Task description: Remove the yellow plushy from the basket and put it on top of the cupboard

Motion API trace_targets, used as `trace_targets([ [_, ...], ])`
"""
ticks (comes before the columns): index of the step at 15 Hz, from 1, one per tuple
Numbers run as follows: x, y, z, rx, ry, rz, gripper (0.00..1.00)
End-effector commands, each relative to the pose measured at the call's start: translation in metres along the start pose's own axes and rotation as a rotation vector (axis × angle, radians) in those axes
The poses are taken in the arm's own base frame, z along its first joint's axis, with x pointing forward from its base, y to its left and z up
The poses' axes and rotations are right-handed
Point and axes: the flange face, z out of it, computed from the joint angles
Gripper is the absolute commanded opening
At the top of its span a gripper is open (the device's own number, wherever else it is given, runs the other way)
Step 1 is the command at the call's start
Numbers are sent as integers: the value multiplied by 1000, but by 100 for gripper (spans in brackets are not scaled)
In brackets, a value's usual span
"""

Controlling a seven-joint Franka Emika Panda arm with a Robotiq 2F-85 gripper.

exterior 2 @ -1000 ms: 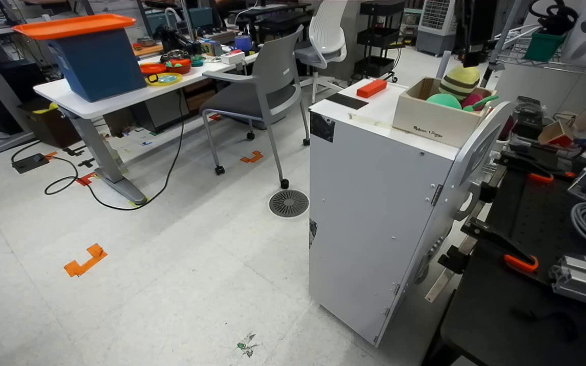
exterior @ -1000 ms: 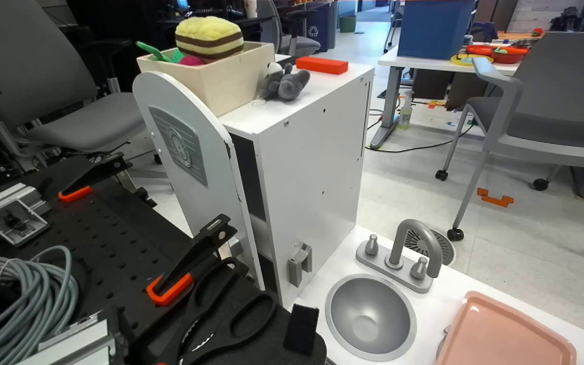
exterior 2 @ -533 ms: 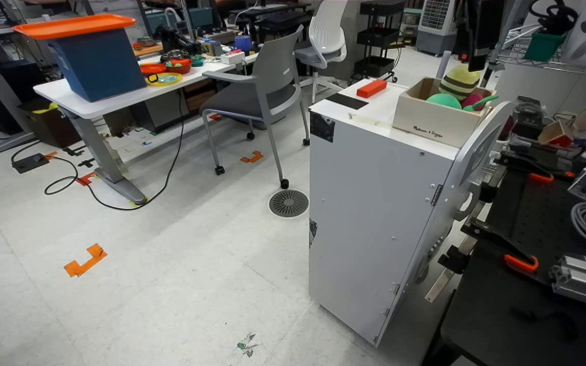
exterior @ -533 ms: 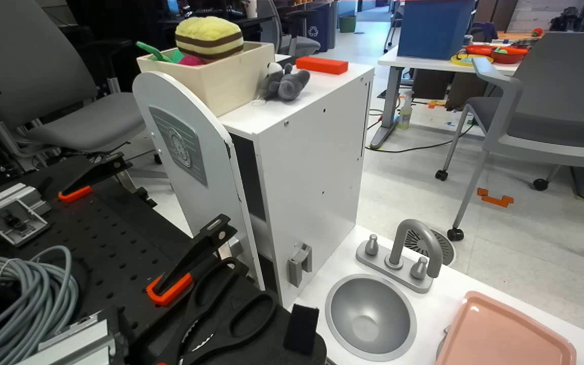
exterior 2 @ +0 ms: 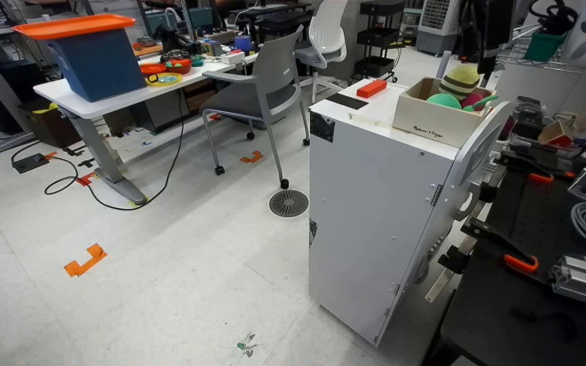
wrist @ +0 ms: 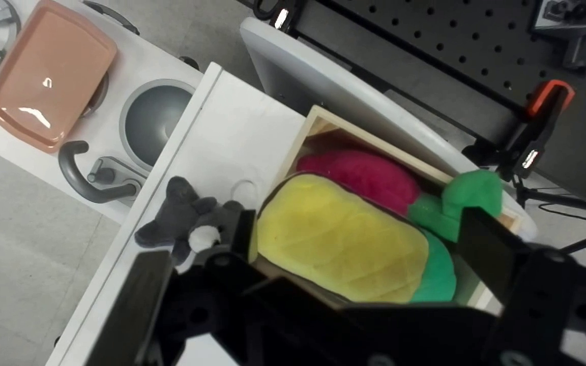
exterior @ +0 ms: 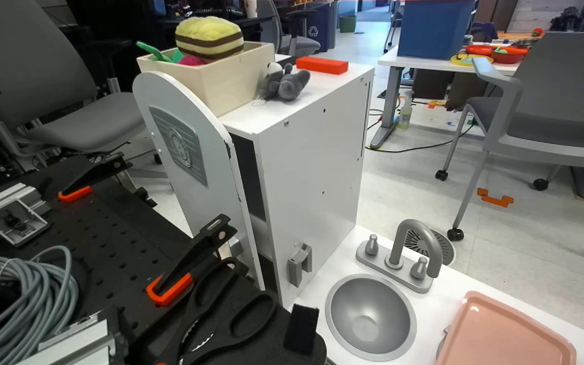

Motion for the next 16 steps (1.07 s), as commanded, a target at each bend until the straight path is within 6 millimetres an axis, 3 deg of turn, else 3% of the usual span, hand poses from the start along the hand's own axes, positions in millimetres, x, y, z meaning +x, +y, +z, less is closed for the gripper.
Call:
trace_targets([
  [1, 4, 14, 6, -7, -15, 33, 100],
  [7, 9, 28, 19, -26, -55, 68, 100],
  [13, 16, 20, 26, -36, -74, 91, 100],
  [14, 17, 18, 26, -42, -73, 89, 83],
  [16, 18, 15, 25, -49, -71, 78, 68],
])
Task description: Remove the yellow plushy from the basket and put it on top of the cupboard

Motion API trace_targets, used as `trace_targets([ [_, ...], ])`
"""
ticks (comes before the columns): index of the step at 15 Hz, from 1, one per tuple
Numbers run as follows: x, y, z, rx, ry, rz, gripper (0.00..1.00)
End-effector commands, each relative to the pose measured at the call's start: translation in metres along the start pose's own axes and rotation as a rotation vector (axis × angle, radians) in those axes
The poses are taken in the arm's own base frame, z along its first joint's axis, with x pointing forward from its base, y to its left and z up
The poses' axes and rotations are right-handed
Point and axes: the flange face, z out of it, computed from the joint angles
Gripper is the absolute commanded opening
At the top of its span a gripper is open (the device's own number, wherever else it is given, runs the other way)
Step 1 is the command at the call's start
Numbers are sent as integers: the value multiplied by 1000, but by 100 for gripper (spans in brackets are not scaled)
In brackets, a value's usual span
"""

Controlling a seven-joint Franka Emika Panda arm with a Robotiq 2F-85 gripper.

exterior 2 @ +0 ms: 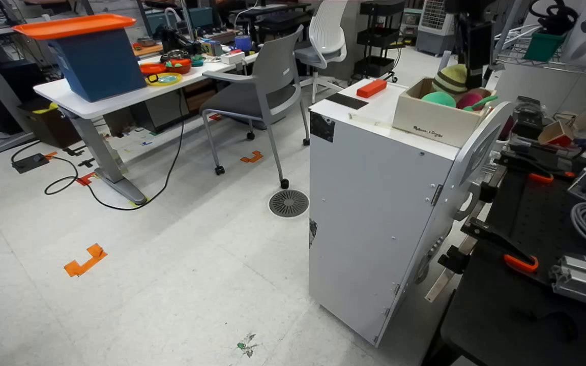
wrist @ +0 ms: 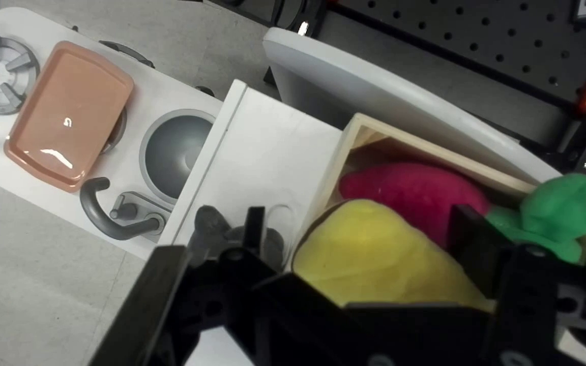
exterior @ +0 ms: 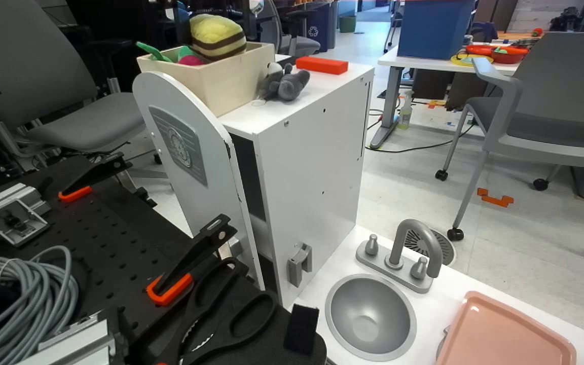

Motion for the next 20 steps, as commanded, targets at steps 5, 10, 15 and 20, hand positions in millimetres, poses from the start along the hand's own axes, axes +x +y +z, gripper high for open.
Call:
trace_targets([
  [5, 7, -6, -8, -25, -1, -11, 27],
  [10, 7, -6, -11, -20, 7, -11, 0],
  [15, 2, -5, -17, -21, 25, -10, 2],
  [20, -3, 0, -37, -21, 68, 37, 2],
])
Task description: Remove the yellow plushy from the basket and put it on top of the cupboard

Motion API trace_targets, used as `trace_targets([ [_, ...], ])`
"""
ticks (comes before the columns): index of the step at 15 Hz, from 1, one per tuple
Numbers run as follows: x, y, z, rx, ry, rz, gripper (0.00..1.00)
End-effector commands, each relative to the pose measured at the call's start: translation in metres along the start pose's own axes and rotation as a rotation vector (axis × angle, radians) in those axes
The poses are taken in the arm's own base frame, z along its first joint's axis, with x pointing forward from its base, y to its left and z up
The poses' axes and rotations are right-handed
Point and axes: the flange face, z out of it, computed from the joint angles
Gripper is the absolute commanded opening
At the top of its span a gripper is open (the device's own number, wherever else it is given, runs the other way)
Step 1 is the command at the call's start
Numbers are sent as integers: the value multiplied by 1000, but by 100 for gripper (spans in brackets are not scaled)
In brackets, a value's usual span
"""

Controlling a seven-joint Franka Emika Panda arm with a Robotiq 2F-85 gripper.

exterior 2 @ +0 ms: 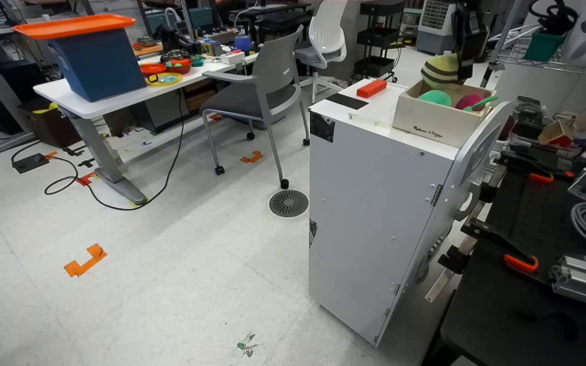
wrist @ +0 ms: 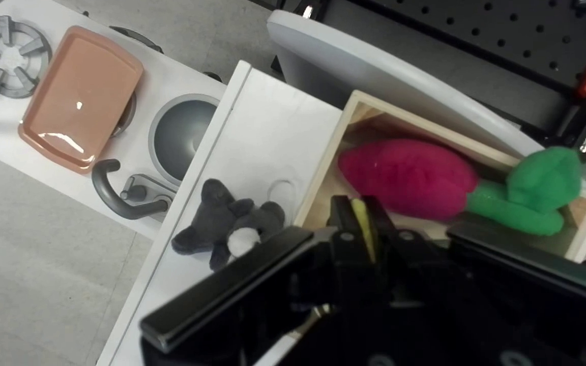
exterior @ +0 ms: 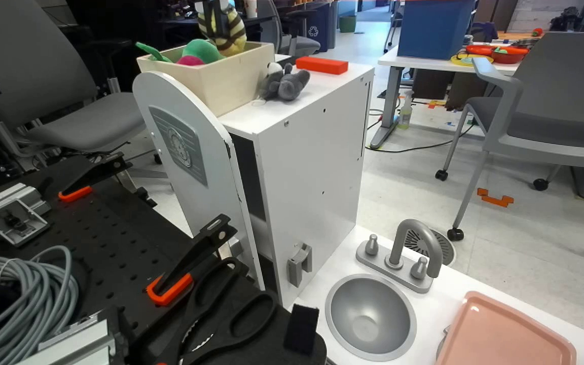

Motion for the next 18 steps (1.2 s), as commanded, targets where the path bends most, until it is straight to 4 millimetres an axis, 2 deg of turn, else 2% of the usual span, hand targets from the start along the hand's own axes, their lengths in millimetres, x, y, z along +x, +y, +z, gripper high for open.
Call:
trace_targets([
  [1, -5, 7, -25, 5, 48, 61, 2],
  [6, 6, 29, -34, 10, 50, 190, 2],
  [11, 17, 55, -20, 26, 12, 321, 2],
  [18, 37, 67, -11, 32, -19, 396, 2],
])
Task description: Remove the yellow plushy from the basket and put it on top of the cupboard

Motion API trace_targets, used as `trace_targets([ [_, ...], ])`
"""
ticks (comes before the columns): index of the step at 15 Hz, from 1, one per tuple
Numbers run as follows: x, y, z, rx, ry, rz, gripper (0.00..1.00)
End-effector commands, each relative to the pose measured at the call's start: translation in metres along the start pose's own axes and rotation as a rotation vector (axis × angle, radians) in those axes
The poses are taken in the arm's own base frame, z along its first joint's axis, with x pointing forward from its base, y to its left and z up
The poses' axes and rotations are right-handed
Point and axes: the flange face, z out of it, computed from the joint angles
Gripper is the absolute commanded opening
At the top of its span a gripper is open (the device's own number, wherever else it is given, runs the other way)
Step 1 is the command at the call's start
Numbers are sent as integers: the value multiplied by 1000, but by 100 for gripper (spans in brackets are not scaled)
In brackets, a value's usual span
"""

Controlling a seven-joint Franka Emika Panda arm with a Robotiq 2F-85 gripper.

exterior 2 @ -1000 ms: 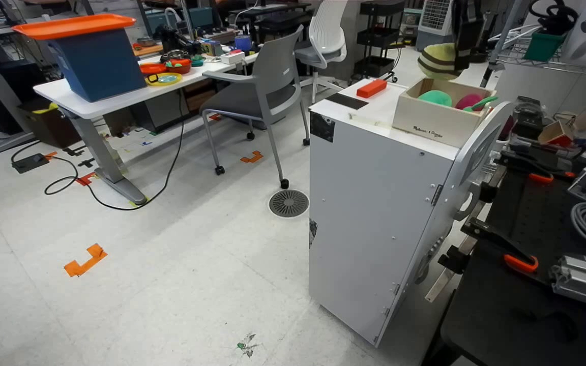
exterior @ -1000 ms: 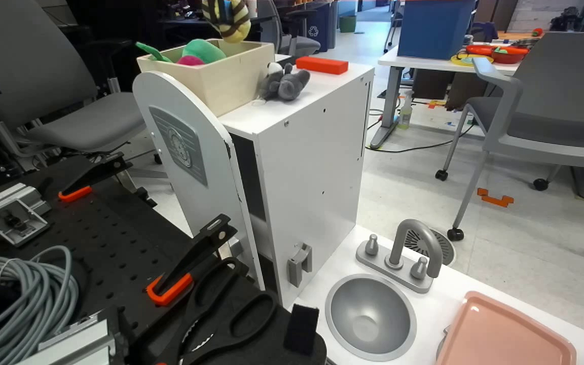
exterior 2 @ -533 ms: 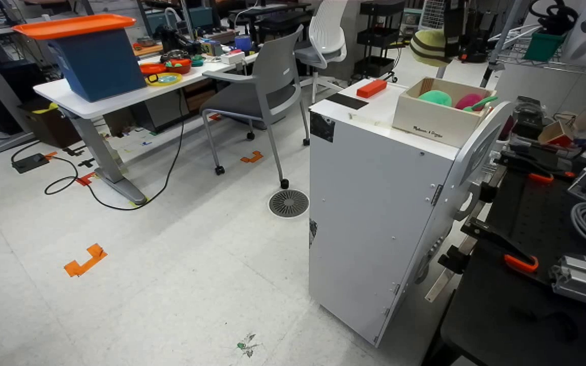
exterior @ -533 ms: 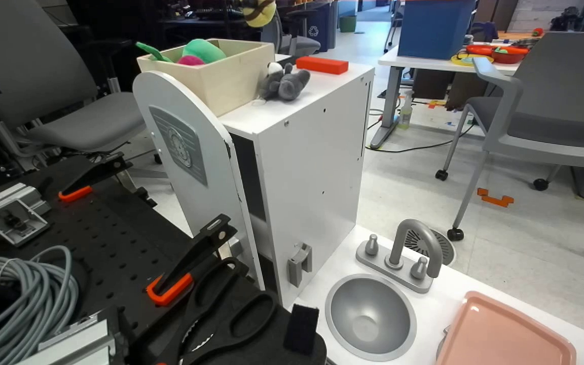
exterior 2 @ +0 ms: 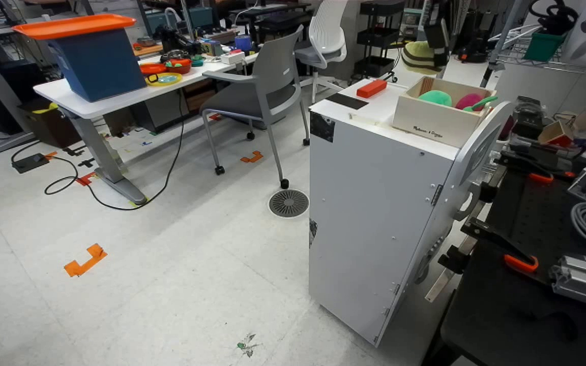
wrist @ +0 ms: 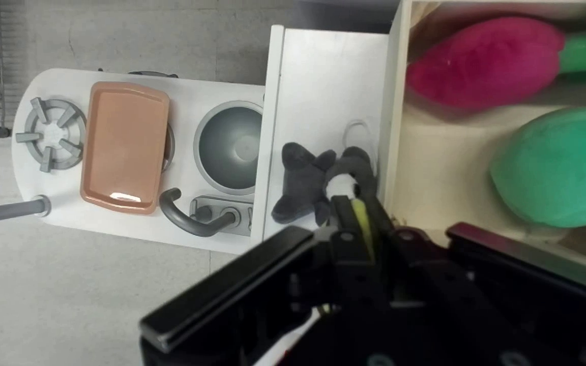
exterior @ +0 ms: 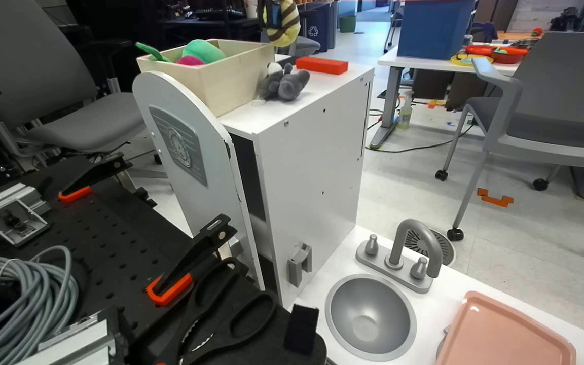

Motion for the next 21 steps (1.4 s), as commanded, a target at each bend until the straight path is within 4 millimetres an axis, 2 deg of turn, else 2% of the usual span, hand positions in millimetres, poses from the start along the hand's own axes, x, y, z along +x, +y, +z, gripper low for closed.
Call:
trace_targets([
  [1, 11, 3, -5, 10, -20, 40, 2],
  [3, 14, 3, -4, 7, -23, 40, 2],
  [4, 14, 2, -6, 4, -23, 43, 33],
  [5, 14, 2, -7, 3, -22, 45, 34],
  [6, 14, 2, -8, 3, -19, 46, 40],
  [14, 11, -4, -18, 6, 5, 28, 98],
  [21, 4, -23, -32, 2, 26, -10, 100],
])
